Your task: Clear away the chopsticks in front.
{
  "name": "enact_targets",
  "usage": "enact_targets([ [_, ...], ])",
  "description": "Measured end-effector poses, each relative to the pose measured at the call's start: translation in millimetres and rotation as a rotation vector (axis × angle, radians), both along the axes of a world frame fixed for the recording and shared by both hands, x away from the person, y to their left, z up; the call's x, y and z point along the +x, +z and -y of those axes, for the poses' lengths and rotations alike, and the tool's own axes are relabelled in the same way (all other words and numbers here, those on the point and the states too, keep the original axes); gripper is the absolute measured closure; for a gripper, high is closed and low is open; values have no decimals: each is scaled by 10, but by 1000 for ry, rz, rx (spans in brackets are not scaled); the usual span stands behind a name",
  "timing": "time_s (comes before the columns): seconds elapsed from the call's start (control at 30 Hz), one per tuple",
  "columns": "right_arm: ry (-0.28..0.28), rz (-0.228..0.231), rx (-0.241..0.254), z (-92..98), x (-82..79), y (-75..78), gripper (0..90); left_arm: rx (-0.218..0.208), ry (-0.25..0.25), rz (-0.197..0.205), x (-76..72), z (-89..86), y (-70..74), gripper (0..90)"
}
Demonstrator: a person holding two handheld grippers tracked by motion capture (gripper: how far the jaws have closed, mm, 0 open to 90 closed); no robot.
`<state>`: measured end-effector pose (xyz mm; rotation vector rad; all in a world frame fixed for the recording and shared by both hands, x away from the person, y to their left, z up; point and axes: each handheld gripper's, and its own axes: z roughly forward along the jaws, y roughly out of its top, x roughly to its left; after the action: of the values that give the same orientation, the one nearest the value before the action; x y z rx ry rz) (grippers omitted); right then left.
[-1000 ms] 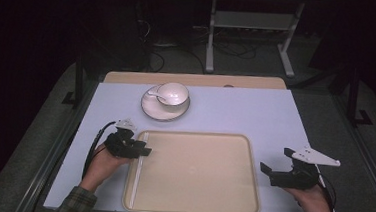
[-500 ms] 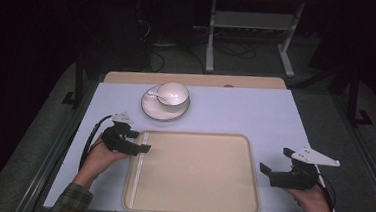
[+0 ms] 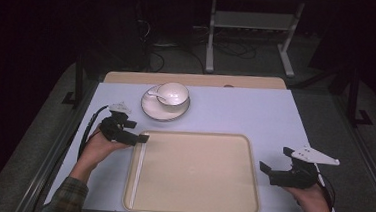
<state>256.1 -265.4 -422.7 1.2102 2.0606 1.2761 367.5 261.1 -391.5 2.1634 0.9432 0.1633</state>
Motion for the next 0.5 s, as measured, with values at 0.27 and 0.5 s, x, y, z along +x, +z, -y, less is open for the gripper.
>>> enact_targets([
  [0.27,3,-4,-3,-8,12,-11,0,-1,22,24,195,-74,109,162],
  [0.5,-5,-2,5,21,6,-9,0,-7,44,28,361,-130,178,162],
])
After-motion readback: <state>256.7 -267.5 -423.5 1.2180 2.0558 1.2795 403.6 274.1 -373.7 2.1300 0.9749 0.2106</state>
